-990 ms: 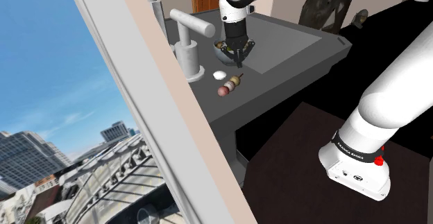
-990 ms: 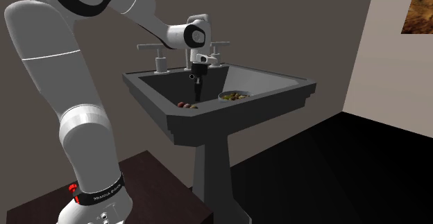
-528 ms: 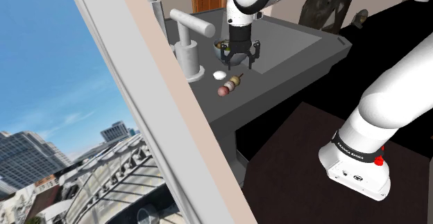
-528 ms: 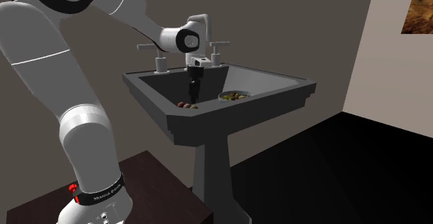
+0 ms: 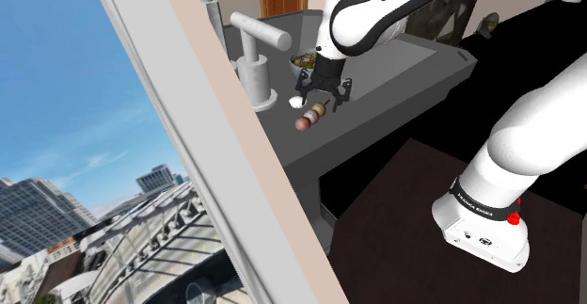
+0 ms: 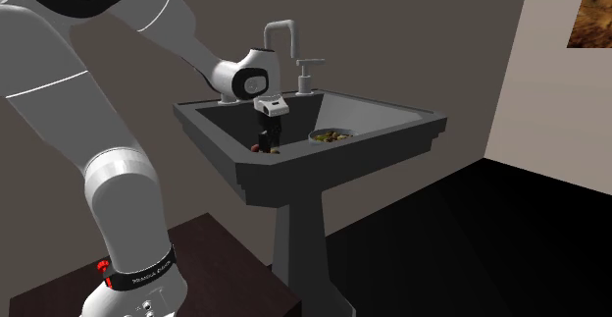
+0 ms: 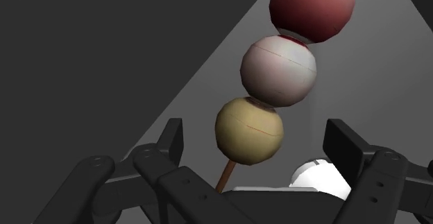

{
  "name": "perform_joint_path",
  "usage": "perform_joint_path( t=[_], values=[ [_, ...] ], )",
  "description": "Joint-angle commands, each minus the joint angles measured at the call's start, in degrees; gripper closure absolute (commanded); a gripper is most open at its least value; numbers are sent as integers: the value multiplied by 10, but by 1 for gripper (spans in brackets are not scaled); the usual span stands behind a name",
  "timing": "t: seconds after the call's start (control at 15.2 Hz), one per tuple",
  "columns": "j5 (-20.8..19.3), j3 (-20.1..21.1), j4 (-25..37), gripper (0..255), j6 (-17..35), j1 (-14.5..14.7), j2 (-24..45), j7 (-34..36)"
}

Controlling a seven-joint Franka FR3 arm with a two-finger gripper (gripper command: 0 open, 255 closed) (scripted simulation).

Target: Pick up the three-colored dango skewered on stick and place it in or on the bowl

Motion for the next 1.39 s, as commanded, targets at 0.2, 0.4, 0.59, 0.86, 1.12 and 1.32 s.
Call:
perform_joint_path(
  t=[0.2,0.4,0.59,0.86,1.12,1.32],
  values=[
    [1,2,-6,0,16,0,9,1],
    [1,2,-6,0,16,0,9,1],
    [1,2,-6,255,15,0,9,1],
    [1,2,-6,255,15,0,9,1],
    [1,2,-6,255,16,0,9,1],
    [0,0,2,255,-2,0,-2,1]
  ],
)
